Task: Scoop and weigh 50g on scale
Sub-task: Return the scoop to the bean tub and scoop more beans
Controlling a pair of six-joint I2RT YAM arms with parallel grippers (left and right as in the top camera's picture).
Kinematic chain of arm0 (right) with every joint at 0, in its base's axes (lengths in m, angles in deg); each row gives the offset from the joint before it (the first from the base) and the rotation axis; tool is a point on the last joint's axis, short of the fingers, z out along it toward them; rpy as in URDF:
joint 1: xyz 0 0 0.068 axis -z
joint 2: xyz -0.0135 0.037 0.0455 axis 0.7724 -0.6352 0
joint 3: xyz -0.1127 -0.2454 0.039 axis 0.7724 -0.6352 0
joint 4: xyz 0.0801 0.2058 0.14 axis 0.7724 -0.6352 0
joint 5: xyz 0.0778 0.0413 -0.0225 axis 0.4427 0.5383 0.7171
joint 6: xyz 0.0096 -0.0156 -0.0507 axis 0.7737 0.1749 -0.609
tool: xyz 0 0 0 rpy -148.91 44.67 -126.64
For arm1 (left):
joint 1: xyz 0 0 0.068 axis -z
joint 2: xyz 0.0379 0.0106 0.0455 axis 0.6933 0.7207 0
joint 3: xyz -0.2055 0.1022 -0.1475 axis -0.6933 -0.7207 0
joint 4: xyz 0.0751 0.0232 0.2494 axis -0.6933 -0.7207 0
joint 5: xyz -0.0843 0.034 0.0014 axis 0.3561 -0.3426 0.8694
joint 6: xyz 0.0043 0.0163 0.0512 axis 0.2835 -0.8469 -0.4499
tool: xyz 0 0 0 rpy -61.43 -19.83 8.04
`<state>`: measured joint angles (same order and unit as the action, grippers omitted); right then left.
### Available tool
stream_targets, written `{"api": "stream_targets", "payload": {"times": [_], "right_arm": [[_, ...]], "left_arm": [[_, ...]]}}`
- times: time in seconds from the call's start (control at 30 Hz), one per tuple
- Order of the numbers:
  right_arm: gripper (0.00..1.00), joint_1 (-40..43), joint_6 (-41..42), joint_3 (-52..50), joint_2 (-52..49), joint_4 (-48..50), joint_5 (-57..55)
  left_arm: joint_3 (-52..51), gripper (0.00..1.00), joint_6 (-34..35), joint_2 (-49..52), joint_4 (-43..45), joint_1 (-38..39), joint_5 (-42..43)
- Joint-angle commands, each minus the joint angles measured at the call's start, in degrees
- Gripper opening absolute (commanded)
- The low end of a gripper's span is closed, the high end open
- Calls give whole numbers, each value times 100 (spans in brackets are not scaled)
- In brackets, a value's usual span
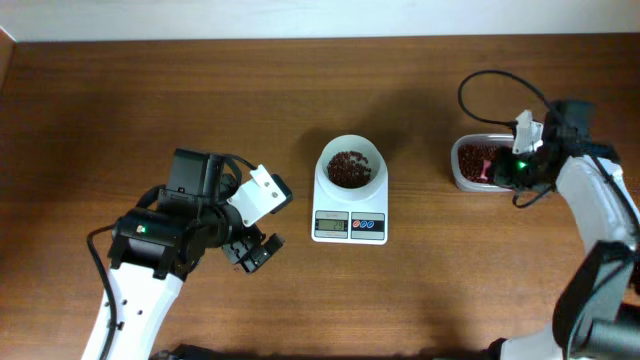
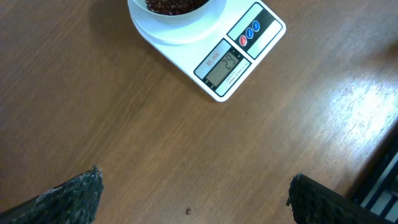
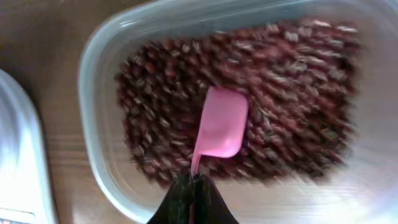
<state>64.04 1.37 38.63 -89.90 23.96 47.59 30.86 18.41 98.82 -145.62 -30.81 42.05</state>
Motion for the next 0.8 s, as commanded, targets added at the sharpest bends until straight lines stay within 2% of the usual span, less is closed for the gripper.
{"api": "stream_targets", "payload": {"times": [0.0,0.07,0.2,0.27,0.4,0.6,0.77], "right_arm": [[4,31,267,-22,-363,164,933],[4,179,358,-22,-365,164,1005],[4,938,262,-22,-365,118,2170],[4,1303,260,-22,-365,-74,2334],[4,1851,-367,-22,-365,-461,3204],[4,2380,-621,-22,-365,-636,3707],[4,2492,-688,-22,-365,-686,4072]], "left_arm": [[118,99,-87,-59,13,-24,81],[118,99,-87,-59,11,-24,81],[118,99,-87,-59,11,-24,81],[118,99,-87,-59,11,-24,81],[118,99,-87,-59,11,-24,81],[118,99,-87,-59,11,-24,81],[118,99,-87,-59,11,-24,81]]}}
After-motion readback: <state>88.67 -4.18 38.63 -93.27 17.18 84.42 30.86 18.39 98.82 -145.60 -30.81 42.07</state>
